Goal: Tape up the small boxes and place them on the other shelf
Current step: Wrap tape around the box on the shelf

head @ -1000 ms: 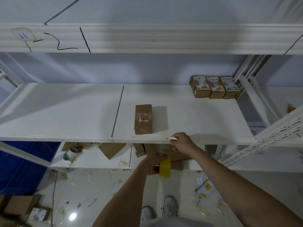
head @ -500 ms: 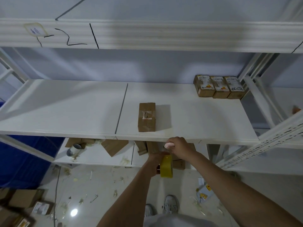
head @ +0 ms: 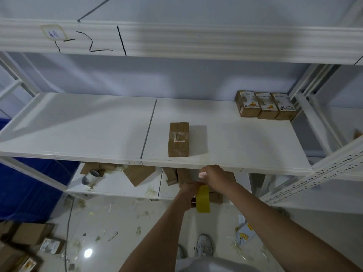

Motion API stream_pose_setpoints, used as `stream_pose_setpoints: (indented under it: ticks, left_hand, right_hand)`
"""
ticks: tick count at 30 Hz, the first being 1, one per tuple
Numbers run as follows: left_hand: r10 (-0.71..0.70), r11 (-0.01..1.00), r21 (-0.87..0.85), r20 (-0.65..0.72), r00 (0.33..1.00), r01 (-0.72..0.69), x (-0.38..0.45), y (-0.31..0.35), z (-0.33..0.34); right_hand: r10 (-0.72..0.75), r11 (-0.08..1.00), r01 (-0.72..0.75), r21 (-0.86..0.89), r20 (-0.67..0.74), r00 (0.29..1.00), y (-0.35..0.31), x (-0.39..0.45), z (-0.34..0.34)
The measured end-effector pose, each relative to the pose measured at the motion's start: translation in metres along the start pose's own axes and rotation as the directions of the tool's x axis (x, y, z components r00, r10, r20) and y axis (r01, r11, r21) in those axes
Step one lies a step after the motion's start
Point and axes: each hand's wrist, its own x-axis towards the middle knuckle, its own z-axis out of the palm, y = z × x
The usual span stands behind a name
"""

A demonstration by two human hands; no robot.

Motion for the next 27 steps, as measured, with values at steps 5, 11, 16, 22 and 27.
stream_pose_setpoints:
  ticks: [5, 11, 16, 22, 27]
  left_hand:
    - [-0.013, 1.000, 0.013, 0.012, 1.000, 0.012, 0.001, 0.001, 0.001]
    - [-0.042, 0.996, 0.082, 0.017, 0.999, 0.040, -0.002, -0.025, -0.012]
    - [0.006, 0.999, 0.044, 0.009, 1.000, -0.006, -0.003, -0.028, -0.021]
    - [0.107, 0.994, 0.024, 0.076, 0.991, -0.109, -0.006, -0.011, -0.009]
    - [0.185, 0.983, -0.003, 0.104, 0.977, -0.186, -0.006, -0.003, -0.005]
  right_hand:
    - [0.021, 0.999, -0.022, -0.046, -0.029, 0.999, 0.007, -0.003, 0.001]
    - [0.093, 0.994, -0.092, 0.060, -0.021, 0.995, 0.048, -0.013, 0.003]
    - [0.237, 0.930, -0.126, 0.346, -0.301, 0.924, 0.072, -0.010, -0.010]
    - [0.363, 0.907, -0.222, 0.358, -0.395, 0.844, 0.085, 0.021, -0.042]
    - [0.400, 0.907, -0.315, 0.281, -0.334, 0.853, 0.096, 0.035, -0.050]
